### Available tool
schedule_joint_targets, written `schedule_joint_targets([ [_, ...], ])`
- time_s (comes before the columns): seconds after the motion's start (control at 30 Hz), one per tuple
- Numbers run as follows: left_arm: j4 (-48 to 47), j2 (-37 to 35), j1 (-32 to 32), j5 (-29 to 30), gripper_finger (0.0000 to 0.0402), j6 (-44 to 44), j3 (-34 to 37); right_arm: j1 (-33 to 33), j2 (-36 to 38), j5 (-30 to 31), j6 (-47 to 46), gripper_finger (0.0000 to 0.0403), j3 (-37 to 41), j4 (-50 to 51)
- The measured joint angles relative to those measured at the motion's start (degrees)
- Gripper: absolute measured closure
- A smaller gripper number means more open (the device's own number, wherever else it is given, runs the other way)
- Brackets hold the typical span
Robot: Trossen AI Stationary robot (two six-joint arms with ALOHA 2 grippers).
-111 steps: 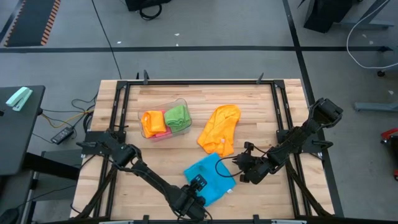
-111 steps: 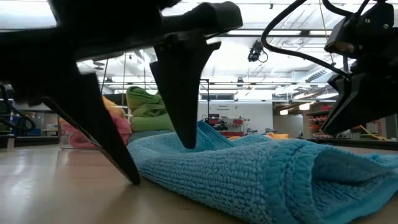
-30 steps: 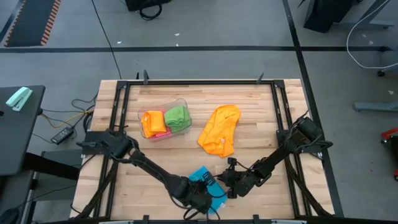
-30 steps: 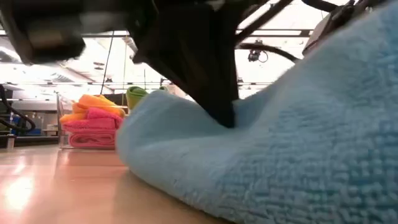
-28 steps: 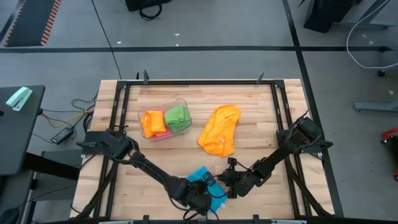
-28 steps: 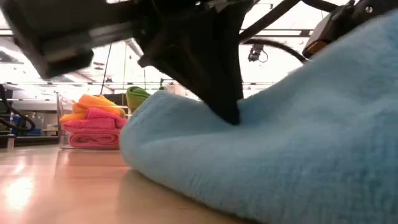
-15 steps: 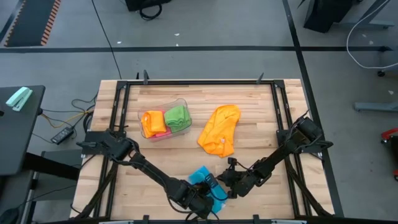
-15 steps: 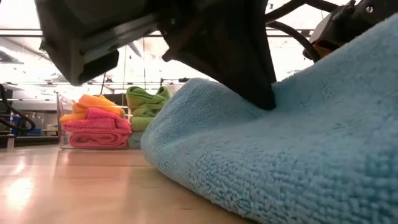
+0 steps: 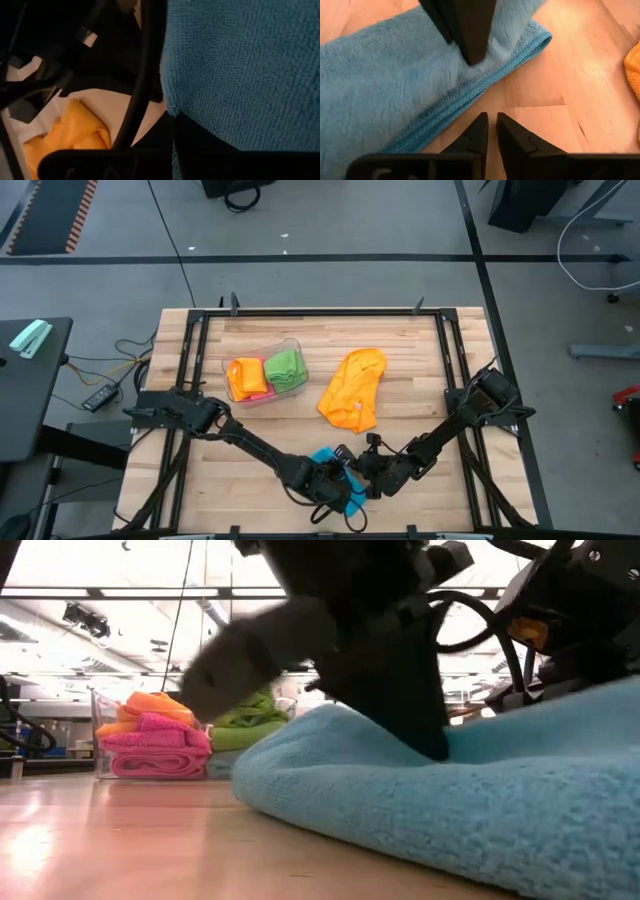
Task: Fold microfiber towels
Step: Fold the blue microfiber towel
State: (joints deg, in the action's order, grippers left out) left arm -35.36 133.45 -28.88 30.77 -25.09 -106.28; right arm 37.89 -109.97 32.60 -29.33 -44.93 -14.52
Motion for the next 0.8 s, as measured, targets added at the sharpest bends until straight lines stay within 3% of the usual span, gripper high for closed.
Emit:
schedule_joint_targets([
  [0.23,0.94,0.87,-0.13,0.68,0.0355,0.25,-0.04,0.0,0.0,-0.02,0.1,0.0354,0.0,-0.04],
  [0.6,2.02,0.59,-0.82,0.81,0.0201,0.5,-0.04,0.0,0.0,-0.03,0.03,0.0354,0.0,-0.05],
  [0.8,-0.48,-1.87,-3.5,2.11,0.0189,2.13,-0.71,0.12,2.26,-0.21,0.05,0.0354,0.05,4.35],
])
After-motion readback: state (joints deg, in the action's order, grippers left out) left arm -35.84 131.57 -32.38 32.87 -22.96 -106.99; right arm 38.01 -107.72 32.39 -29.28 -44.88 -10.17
